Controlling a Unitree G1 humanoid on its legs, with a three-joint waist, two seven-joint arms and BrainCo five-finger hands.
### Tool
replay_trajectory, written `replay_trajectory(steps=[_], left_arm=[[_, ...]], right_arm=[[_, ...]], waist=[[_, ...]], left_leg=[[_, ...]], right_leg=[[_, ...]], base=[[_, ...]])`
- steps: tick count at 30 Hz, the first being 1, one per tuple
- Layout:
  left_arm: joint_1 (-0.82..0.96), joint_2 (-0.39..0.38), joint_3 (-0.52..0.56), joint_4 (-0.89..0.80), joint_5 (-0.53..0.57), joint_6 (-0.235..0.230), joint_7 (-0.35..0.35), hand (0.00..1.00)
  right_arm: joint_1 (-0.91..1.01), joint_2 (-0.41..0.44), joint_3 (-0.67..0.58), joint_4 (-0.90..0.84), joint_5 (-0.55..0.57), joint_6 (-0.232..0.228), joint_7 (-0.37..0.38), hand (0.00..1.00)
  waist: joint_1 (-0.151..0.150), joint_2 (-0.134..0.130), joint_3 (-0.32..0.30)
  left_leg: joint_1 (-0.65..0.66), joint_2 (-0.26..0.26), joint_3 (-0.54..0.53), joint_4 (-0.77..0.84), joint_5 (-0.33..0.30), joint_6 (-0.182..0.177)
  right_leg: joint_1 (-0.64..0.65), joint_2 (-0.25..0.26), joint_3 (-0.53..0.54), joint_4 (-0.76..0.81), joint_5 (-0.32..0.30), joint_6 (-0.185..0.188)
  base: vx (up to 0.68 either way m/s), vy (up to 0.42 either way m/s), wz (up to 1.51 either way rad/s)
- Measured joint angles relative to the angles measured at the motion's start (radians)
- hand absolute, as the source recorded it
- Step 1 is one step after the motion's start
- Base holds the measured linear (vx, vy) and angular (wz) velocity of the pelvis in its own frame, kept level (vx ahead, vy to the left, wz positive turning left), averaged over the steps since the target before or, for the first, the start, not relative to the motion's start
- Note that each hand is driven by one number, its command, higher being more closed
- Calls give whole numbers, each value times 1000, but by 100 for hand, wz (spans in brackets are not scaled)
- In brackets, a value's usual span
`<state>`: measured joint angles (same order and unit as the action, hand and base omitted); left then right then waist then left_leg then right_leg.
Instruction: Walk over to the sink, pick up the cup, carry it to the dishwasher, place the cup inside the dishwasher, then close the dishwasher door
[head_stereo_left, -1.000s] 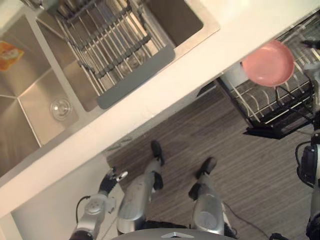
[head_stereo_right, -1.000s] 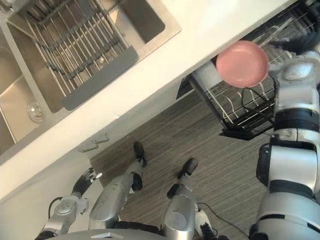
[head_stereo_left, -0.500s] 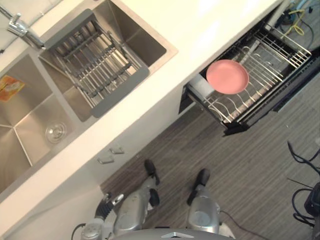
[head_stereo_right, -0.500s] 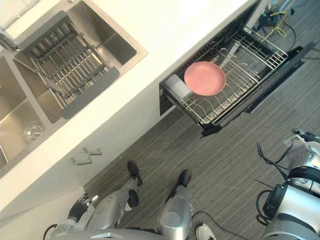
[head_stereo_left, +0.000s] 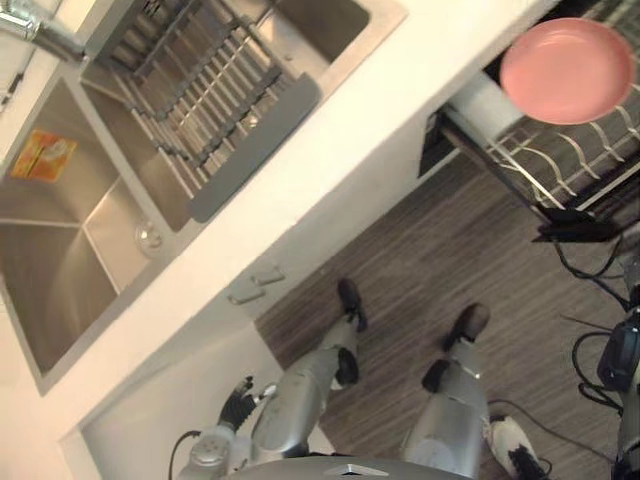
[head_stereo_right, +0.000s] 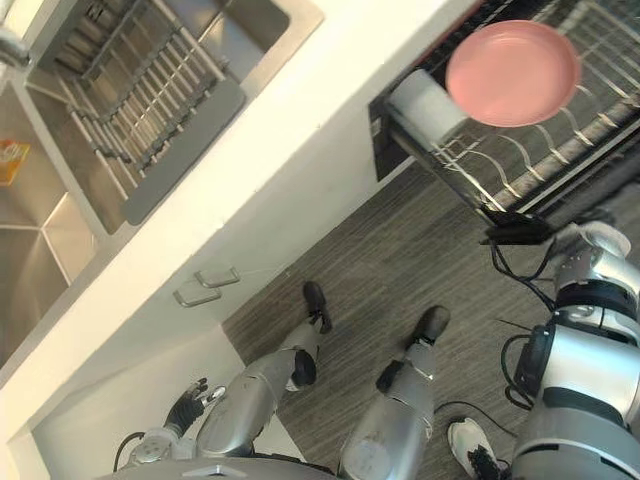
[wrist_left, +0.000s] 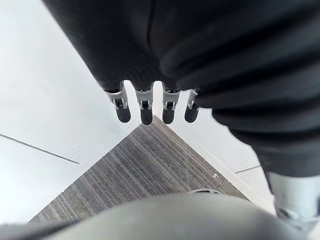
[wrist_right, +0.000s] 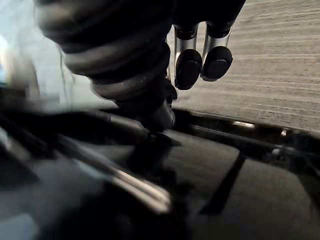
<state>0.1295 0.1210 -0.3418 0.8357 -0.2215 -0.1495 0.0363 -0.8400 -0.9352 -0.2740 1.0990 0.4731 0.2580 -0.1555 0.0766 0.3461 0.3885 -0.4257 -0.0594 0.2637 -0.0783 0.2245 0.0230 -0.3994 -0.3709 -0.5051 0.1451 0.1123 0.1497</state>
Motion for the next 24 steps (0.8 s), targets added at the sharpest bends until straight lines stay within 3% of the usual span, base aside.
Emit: replay_trajectory(steps=[5,10,15,17,18,24], left_arm=[[-7,11,-47,-2,-15,-16,4,0],[-11,12,-75,-29,-23,-23,9,0],[-11,7,-59,-39,-31,-29,14,0],[-11,2,-51,-39,-33,-36,15,0],[-10,1,-50,-37,-37,-46,14,0],[27,-30,-9,-27,-40,-100,-8,0]], right_arm=[[-43,-41,132,-26,-282,-12,-66,100],[-119,-17,203,-34,-452,-10,-154,100],[-242,-20,385,-21,-480,32,-169,100],[-293,-19,423,-18,-477,34,-181,100],[-319,-20,421,63,-468,64,-214,0],[-324,-25,433,146,-459,74,-184,0]], waist=[[17,11,-8],[38,27,-21],[73,28,-22],[87,28,-22],[94,27,-21],[99,18,-15]], left_leg=[[-7,-45,-106,0,0,0],[-3,-67,-206,0,2,-6],[-2,-70,-321,0,18,-4],[0,-71,-347,1,33,14],[8,-72,-366,1,37,18],[44,-71,-400,1,33,5]], right_leg=[[-26,-68,-25,117,-68,19],[-3,-110,-91,207,-123,28],[62,-114,-206,246,-172,24],[82,-117,-241,262,-191,26],[107,-121,-271,276,-207,24],[171,-127,-333,309,-253,18]], base=[[75,37,31],[11,6,42],[49,-71,53],[103,-125,54],[113,-140,56],[37,-126,19]])
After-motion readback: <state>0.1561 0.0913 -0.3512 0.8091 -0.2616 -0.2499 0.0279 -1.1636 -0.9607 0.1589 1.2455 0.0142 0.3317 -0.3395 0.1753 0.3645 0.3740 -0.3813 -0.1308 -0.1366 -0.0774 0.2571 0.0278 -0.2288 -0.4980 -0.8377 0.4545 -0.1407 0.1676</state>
